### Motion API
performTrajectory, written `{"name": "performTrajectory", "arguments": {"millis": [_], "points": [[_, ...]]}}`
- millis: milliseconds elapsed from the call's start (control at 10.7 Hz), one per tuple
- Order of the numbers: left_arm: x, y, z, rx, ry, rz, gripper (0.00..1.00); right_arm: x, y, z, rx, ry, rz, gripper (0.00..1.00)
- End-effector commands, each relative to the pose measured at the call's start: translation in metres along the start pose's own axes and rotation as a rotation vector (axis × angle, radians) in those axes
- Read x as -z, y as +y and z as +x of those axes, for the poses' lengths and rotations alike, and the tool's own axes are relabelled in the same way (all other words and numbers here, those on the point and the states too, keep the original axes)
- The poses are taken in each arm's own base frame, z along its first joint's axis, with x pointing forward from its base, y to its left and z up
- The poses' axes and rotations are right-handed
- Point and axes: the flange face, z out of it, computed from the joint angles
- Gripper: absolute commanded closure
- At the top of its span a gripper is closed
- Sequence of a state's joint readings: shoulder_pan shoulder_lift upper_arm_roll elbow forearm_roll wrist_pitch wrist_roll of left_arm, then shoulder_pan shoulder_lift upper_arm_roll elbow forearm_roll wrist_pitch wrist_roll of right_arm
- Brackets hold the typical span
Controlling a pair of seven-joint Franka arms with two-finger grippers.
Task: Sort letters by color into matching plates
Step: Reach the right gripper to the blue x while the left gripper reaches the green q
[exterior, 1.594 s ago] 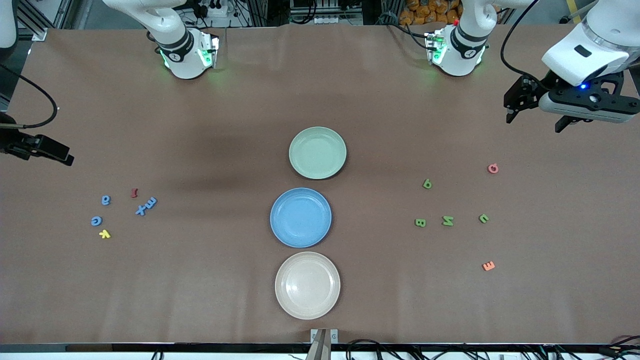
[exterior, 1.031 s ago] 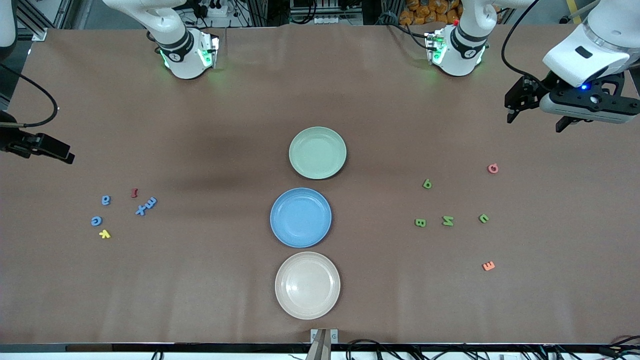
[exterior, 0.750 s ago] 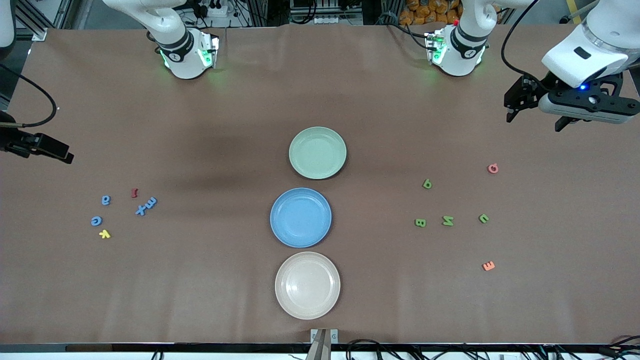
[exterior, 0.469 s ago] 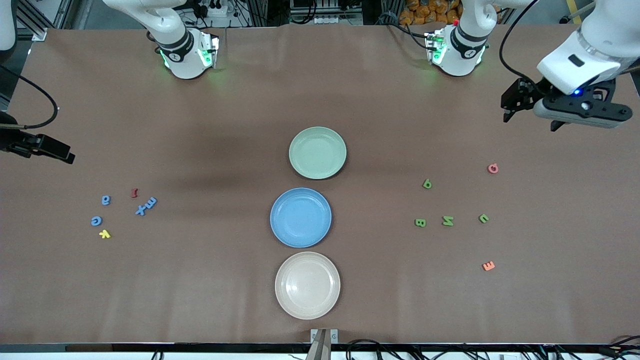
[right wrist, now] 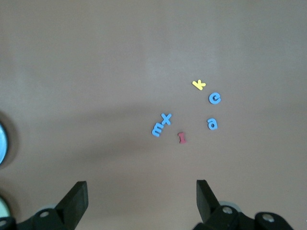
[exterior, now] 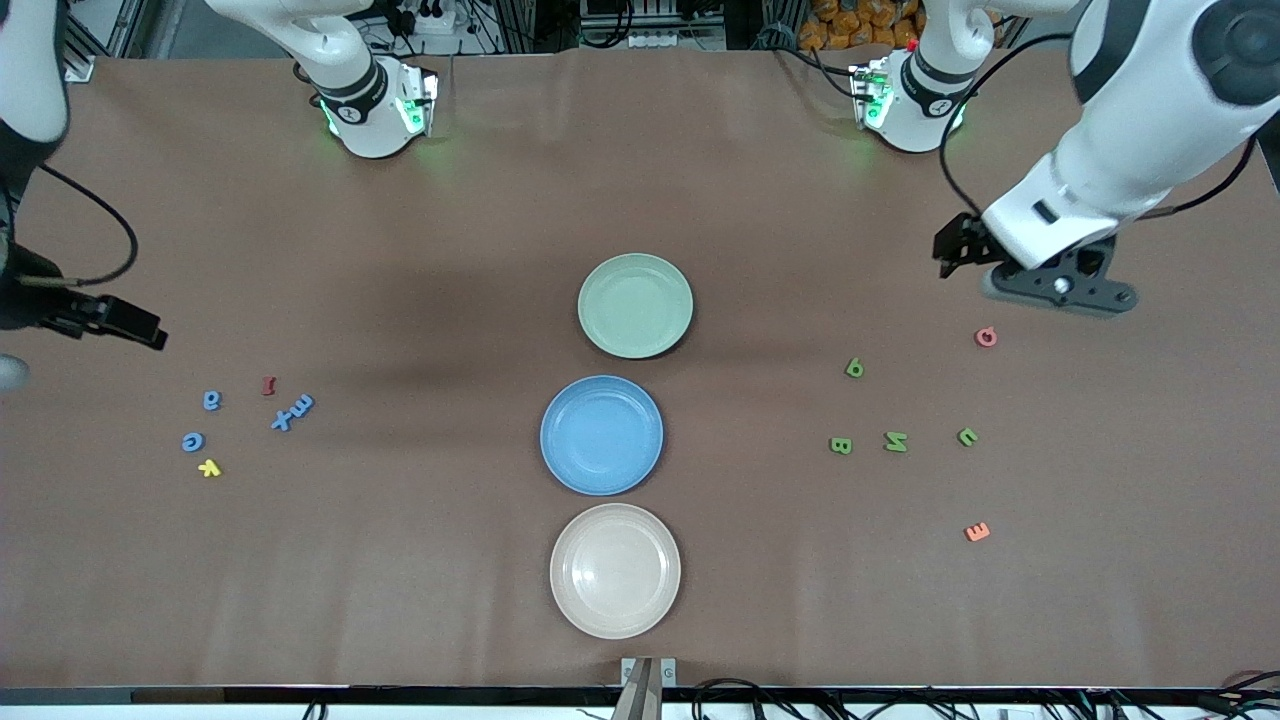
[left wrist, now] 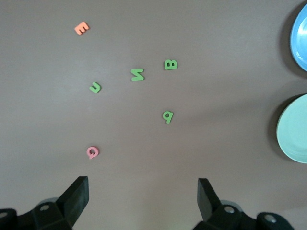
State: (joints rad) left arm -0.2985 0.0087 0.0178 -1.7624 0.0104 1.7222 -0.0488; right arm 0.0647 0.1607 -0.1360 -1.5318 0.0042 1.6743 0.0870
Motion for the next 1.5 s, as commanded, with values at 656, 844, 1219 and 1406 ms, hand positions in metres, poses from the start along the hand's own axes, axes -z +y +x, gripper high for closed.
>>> {"name": "performTrajectory", "arguments": {"millis": [656,844,1219,1406], "points": [[-0.201,0.065,0.019,-0.301,-0.069,0.009,0.00,-0.208,0.026,0.014,-0.113,-0.025,0.062,0.00],[-0.227,0.067,0.022,-0.307,-0.054,0.007,0.00,-0.240,0.027,0.020,-0.112,-0.032,0.053,0.00],[-0.281,0.060,0.015,-0.367,-0.027,0.040,0.00,-0.301,0.026,0.026,-0.116,0.004,0.039,0.00],[-0.305,0.054,0.016,-0.398,-0.047,0.034,0.00,-0.325,0.027,0.026,-0.115,0.016,0.043,0.00]]}}
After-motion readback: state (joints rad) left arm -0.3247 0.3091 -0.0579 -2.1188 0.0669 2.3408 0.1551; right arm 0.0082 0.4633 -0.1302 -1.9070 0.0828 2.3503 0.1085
